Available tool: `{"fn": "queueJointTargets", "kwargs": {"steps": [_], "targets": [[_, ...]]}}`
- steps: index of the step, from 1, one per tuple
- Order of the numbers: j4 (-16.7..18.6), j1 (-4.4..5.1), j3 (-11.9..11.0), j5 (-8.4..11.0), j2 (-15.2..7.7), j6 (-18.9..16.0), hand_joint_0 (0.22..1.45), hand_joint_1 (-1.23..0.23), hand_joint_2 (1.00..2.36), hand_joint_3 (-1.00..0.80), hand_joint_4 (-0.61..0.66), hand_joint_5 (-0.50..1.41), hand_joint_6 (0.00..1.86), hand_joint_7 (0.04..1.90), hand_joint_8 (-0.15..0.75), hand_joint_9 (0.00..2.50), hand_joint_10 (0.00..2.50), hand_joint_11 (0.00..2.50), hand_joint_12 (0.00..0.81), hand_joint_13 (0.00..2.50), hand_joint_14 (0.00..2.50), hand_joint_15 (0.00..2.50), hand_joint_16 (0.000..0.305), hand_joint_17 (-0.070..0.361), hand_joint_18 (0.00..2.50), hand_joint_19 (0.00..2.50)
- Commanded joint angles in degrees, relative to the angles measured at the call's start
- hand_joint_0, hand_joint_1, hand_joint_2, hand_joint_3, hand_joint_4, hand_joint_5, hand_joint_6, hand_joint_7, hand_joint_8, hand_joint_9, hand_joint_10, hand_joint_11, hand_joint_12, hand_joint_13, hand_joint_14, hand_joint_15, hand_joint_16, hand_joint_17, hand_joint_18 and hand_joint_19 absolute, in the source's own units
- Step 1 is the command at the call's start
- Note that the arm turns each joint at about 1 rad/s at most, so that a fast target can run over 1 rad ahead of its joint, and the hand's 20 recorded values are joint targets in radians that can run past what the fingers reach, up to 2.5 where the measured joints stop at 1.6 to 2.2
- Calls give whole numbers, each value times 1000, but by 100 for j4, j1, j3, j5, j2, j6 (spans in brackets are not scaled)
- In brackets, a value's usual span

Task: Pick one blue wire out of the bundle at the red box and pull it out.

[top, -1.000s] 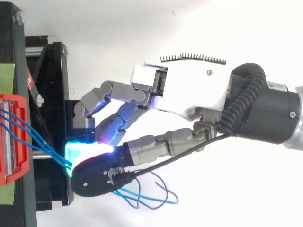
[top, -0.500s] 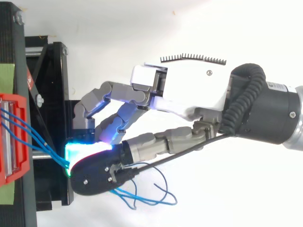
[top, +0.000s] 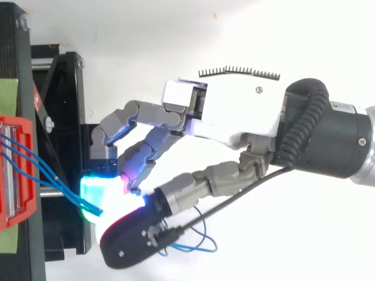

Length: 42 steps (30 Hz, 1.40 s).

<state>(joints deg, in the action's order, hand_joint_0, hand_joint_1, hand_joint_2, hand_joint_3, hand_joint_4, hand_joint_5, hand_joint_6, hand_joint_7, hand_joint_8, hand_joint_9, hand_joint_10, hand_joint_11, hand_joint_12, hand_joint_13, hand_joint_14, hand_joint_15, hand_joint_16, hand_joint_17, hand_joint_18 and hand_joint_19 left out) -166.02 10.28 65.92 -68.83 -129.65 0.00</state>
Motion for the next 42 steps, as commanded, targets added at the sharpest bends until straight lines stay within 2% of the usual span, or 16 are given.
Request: {"fn": "queueJointTargets", "kwargs": {"steps": [1, 6, 9, 15, 20, 25, 29, 32, 34, 37, 42], "targets": [[-9, 0, 0, 1, 1, 0, 615, -896, 1000, -500, 181, -175, 915, 1009, 330, 805, 18, 709, 436, 730, 18, 486, 57, 128, 619, 399], [-9, 0, 0, 1, 1, 0, 674, -881, 1000, -499, 129, -182, 922, 1066, 326, 792, 15, 717, 430, 724, 17, 473, 56, 126, 638, 398], [-9, 0, 0, 1, 1, 0, 665, -823, 1011, -360, 120, -186, 935, 1127, 325, 799, 18, 709, 427, 728, 17, 487, 56, 126, 635, 429], [-9, 0, 0, 1, 1, 0, 604, -691, 1015, -286, 122, -179, 935, 1046, 325, 849, 17, 702, 424, 738, 20, 506, 57, 128, 610, 486], [0, 0, 0, 1, 1, 9, 590, -673, 1017, -193, 90, -169, 937, 1081, 322, 871, 14, 696, 423, 750, 20, 513, 58, 130, 608, 496], [0, 0, 0, 1, 1, 9, 593, -672, 1012, -92, 62, -163, 948, 1053, 359, 908, 12, 687, 459, 794, 18, 498, 66, 148, 669, 472], [0, 0, 0, 1, 1, 0, 591, -627, 1000, -71, 91, -163, 950, 1022, 382, 914, 11, 655, 491, 800, 15, 500, 73, 165, 673, 483], [0, 0, 0, 1, 1, 0, 574, -614, 1061, -66, 86, -161, 951, 1007, 386, 917, 12, 661, 497, 805, 15, 496, 74, 167, 682, 482], [0, 0, 0, 1, 1, 0, 590, -645, 1017, -43, 80, -161, 951, 995, 390, 918, 13, 669, 496, 809, 17, 496, 74, 166, 692, 475], [0, 0, -9, 1, 1, 0, 617, -745, 1018, -71, 31, -177, 952, 1016, 347, 868, 17, 698, 445, 774, 17, 500, 61, 138, 644, 465], [0, 0, 0, -8, 1, 0, 710, -858, 1019, -224, -12, -187, 960, 1075, 331, 850, 15, 718, 426, 782, 19, 486, 57, 127, 693, 421]]}}
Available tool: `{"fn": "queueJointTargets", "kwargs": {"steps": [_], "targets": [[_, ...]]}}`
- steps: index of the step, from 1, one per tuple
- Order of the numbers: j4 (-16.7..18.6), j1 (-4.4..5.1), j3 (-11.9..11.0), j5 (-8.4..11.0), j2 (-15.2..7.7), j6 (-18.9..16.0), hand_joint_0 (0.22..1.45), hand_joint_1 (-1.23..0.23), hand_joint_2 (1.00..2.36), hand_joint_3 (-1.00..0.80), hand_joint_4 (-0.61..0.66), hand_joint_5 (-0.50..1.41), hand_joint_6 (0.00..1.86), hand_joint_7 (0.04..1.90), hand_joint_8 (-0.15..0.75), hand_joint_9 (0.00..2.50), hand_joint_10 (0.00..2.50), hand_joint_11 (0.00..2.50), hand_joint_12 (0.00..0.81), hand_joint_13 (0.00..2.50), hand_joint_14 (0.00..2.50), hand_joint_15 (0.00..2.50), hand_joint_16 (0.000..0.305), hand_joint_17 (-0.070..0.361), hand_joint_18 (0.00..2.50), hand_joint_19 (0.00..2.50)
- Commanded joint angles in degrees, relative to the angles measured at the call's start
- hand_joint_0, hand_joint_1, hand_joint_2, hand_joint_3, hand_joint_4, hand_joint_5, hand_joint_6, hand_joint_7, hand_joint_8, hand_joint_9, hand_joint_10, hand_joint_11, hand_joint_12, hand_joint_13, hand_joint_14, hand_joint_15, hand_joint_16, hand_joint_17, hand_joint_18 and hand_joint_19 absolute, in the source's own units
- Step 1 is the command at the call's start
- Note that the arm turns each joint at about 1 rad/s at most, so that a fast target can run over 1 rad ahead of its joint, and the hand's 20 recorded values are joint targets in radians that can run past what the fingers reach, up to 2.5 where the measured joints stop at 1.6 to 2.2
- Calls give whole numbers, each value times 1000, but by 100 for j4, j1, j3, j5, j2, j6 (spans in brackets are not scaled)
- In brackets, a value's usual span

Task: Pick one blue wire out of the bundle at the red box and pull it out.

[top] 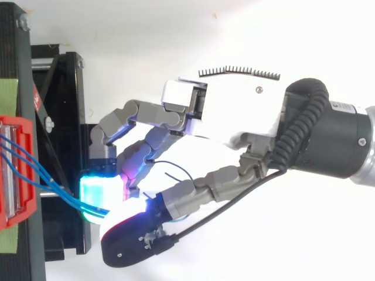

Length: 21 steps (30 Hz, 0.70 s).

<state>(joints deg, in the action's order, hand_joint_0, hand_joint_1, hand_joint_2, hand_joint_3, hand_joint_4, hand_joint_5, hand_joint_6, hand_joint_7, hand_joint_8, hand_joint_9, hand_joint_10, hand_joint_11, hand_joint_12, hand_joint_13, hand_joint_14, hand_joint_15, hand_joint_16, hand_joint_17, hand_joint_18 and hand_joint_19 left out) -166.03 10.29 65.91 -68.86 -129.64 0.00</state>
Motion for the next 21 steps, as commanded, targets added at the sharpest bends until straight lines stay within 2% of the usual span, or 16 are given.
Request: {"fn": "queueJointTargets", "kwargs": {"steps": [1, 4, 6, 13, 16, 18, 19, 21], "targets": [[-9, -1, 1, -5, 0, 0, 714, -861, 1019, -234, -16, -187, 962, 1063, 331, 856, 15, 725, 427, 786, 18, 485, 57, 127, 692, 413], [-9, -1, 1, -5, 0, 0, 725, -844, 1012, -344, -7, -188, 965, 1042, 326, 860, 15, 716, 424, 792, 18, 485, 56, 127, 705, 418], [0, -1, 1, -5, 0, 9, 671, -775, 1006, -425, 51, -170, 950, 1085, 330, 891, 17, 688, 423, 799, 19, 495, 56, 126, 700, 449], [0, -1, 1, -5, 0, 9, 616, -683, 1005, -449, 82, -149, 932, 1114, 297, 952, 14, 611, 416, 822, 18, 501, 55, 125, 696, 496], [0, -1, 1, -5, 0, 9, 641, -754, 1017, -250, 39, -142, 937, 1162, 302, 953, 17, 612, 416, 834, 20, 505, 56, 126, 698, 490], [0, -1, 1, -5, 0, 9, 682, -814, 1024, -67, -13, -151, 954, 1335, 321, 934, 14, 637, 423, 843, 18, 501, 55, 125, 729, 466], [9, -1, 1, -5, 0, 9, 692, -816, 1024, -44, -39, -159, 969, 1317, 323, 924, 17, 645, 422, 845, 18, 502, 56, 125, 731, 457], [9, -1, 1, -5, 0, 9, 731, -824, 1024, -12, 7, -179, 974, 1417, 327, 885, 14, 645, 428, 839, 19, 493, 55, 125, 723, 462]]}}
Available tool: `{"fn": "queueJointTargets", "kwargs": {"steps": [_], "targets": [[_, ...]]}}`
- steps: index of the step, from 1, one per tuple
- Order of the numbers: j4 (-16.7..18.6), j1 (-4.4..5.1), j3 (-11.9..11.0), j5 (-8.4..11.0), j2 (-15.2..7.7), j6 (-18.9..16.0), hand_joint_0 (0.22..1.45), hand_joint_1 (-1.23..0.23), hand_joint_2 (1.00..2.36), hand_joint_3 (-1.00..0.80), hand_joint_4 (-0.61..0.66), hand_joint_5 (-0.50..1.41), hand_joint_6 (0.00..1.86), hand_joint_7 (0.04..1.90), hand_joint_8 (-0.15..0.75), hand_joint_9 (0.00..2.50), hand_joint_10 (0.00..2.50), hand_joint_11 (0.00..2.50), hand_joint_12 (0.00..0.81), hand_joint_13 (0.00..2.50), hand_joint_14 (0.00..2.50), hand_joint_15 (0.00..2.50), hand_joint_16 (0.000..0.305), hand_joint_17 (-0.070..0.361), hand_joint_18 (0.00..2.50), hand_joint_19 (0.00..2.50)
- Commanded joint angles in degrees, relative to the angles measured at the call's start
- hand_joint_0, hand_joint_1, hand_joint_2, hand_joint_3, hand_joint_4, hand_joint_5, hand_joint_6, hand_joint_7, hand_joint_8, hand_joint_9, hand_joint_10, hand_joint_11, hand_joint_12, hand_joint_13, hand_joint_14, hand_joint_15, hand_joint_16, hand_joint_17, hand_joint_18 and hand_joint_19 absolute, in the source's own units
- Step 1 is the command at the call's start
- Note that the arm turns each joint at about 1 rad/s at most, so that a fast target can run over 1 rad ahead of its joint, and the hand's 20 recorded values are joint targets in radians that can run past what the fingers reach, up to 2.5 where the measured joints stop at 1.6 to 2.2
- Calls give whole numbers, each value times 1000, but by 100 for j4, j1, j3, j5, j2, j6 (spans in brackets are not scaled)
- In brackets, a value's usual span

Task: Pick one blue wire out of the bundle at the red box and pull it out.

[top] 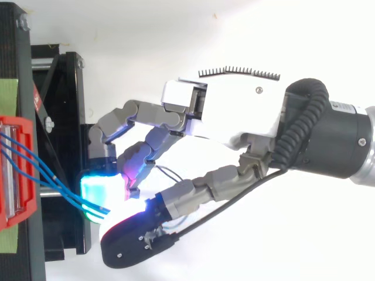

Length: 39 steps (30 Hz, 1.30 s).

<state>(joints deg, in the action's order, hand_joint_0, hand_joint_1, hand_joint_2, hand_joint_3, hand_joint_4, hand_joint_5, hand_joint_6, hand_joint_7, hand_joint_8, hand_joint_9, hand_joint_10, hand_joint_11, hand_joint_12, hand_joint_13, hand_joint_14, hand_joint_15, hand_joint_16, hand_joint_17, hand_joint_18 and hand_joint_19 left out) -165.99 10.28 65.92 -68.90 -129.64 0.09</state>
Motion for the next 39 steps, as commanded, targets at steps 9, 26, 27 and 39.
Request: {"fn": "queueJointTargets", "kwargs": {"steps": [9, 26, 27, 39], "targets": [[23, 0, 0, -9, 0, 0, 619, -677, 1008, -406, 179, -185, 914, 1160, 308, 844, 12, 473, 414, 782, 16, 453, 57, 128, 671, 487], [32, 0, 0, -9, 0, -9, 630, -709, 1004, 36, 54, -186, 946, 1106, 331, 833, 8, 384, 456, 799, 14, 429, 68, 153, 710, 451], [32, 0, 0, -9, 0, -9, 635, -721, 1008, -12, 67, -190, 940, 1108, 328, 824, 9, 389, 450, 794, 14, 421, 66, 149, 702, 455], [32, 0, 0, -9, 0, -61, 630, -736, 1005, -430, 109, -163, 906, 1224, 283, 923, 10, 362, 402, 799, 15, 397, 57, 127, 691, 468]]}}
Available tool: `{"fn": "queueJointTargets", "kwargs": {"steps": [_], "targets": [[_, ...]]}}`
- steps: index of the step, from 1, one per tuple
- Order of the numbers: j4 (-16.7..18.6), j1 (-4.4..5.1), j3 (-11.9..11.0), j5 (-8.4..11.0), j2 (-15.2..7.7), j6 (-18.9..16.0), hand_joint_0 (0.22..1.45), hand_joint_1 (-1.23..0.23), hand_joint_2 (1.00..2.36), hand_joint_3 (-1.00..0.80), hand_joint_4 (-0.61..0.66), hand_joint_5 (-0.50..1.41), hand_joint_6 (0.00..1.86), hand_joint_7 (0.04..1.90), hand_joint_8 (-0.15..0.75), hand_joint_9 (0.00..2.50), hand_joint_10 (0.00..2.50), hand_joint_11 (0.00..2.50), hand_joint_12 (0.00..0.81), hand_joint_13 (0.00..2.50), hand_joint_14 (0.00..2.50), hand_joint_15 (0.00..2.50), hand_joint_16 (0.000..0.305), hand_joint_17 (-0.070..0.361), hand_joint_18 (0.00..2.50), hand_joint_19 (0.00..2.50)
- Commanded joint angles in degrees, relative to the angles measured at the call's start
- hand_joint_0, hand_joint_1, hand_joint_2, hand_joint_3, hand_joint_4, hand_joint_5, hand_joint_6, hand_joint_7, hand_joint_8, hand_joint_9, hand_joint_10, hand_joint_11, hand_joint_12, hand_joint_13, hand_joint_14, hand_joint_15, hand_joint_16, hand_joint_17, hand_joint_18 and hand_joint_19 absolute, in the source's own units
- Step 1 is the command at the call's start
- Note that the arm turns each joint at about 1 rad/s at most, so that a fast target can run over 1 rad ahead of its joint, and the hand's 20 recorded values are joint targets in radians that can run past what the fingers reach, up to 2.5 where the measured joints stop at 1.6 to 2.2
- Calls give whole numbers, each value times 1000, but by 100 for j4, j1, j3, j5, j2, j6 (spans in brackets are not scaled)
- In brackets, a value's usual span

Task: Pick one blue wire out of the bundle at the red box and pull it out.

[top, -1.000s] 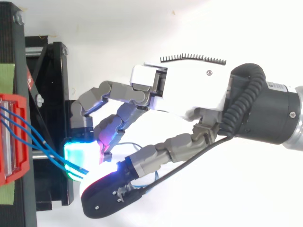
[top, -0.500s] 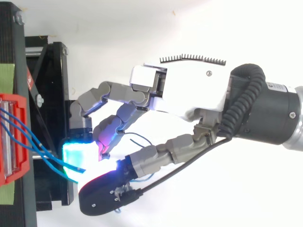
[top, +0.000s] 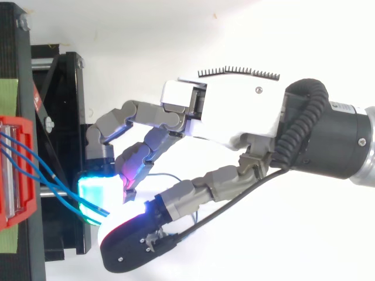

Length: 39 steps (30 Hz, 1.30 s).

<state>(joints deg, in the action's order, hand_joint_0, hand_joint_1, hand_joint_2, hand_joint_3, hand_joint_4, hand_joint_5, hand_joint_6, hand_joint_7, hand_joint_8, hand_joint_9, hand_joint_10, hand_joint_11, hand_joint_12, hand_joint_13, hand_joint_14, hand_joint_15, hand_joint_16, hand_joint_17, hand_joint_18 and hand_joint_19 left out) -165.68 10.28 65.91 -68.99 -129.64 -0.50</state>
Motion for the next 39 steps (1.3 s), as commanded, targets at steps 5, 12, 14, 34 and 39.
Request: {"fn": "queueJointTargets", "kwargs": {"steps": [5, 12, 14, 34, 39], "targets": [[1, 0, 1, 0, 0, -3, 610, -684, 1005, -437, 84, -150, 886, 1237, 273, 927, 9, 351, 402, 798, 15, 409, 56, 127, 680, 482], [1, 0, 1, 0, 0, -3, 697, -812, 1023, -156, 52, -160, 920, 1417, 323, 923, 13, 521, 415, 818, 18, 447, 56, 125, 724, 448], [1, 0, 1, 0, 0, -3, 707, -816, 1022, -153, -1, -170, 951, 1336, 324, 910, 13, 503, 415, 815, 18, 439, 56, 125, 725, 446], [1, 0, 1, -9, 0, -3, 662, -750, 1013, -335, 73, -185, 920, 1136, 297, 832, 12, 389, 415, 753, 17, 408, 57, 129, 654, 447], [1, 0, 1, -9, -9, -3, 611, -685, 1002, -472, 78, -151, 883, 1224, 253, 906, 9, 352, 402, 771, 15, 405, 56, 127, 651, 476]]}}
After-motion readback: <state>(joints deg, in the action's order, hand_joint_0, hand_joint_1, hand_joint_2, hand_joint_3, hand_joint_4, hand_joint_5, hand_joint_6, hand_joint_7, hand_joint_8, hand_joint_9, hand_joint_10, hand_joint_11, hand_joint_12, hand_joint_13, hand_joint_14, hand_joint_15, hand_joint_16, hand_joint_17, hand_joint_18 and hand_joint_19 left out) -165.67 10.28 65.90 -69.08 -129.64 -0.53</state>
